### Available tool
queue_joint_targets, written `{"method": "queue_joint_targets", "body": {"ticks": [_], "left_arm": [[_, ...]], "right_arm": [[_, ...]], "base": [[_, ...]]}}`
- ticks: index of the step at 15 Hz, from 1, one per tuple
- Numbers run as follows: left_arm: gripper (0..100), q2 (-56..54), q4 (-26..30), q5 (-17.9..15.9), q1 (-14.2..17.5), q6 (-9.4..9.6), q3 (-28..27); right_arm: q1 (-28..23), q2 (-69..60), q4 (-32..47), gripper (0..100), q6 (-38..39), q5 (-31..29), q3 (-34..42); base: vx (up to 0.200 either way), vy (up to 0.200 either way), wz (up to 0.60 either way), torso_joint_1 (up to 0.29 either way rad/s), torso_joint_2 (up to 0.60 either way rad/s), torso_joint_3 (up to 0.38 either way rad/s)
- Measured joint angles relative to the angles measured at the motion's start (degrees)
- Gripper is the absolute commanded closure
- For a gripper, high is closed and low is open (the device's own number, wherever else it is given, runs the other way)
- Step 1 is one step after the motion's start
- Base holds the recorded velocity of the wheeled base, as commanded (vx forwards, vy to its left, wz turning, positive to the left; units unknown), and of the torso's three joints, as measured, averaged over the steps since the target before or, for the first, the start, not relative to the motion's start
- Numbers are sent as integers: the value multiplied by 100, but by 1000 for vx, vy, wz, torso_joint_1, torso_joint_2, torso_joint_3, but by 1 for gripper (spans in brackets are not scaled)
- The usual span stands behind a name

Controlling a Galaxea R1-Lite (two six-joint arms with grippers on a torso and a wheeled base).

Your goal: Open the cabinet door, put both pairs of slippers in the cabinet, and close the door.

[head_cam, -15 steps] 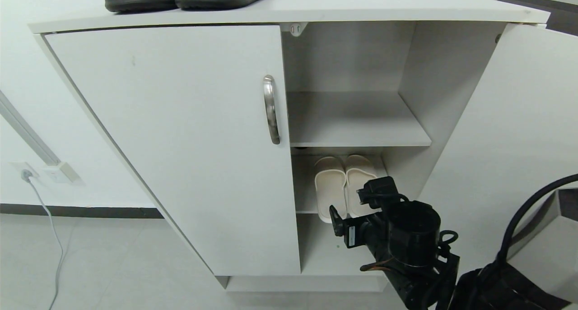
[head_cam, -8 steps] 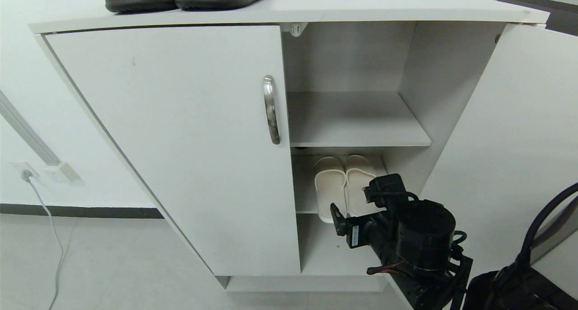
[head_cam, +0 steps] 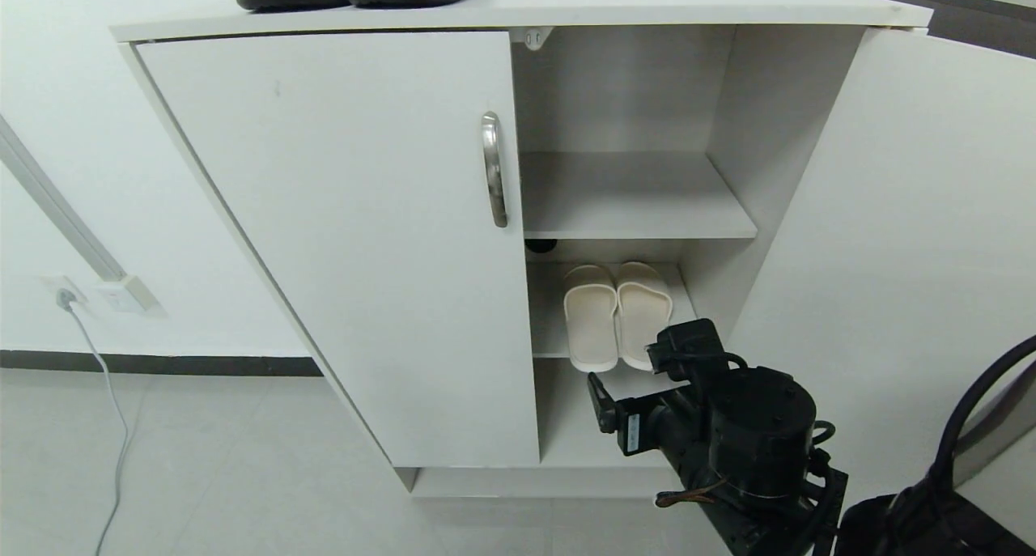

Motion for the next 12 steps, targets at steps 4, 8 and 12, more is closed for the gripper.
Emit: {"method": "queue_joint_targets", "body": {"ticks": [4,8,12], "left_arm": [[100,0,0,-4,0,9,0],[100,0,0,-6,-4,9,0],[100,0,0,-15,0,9,0]], "right_arm": [[4,0,-46,0,-7,-2,83],[-5,-2,-232,0,-43,-28,179],[1,-4,-257,0,-54,-38,207]], "base": [[0,0,0,0,0,0],[0,0,0,0,0,0],[0,0,0,0,-2,68]]}}
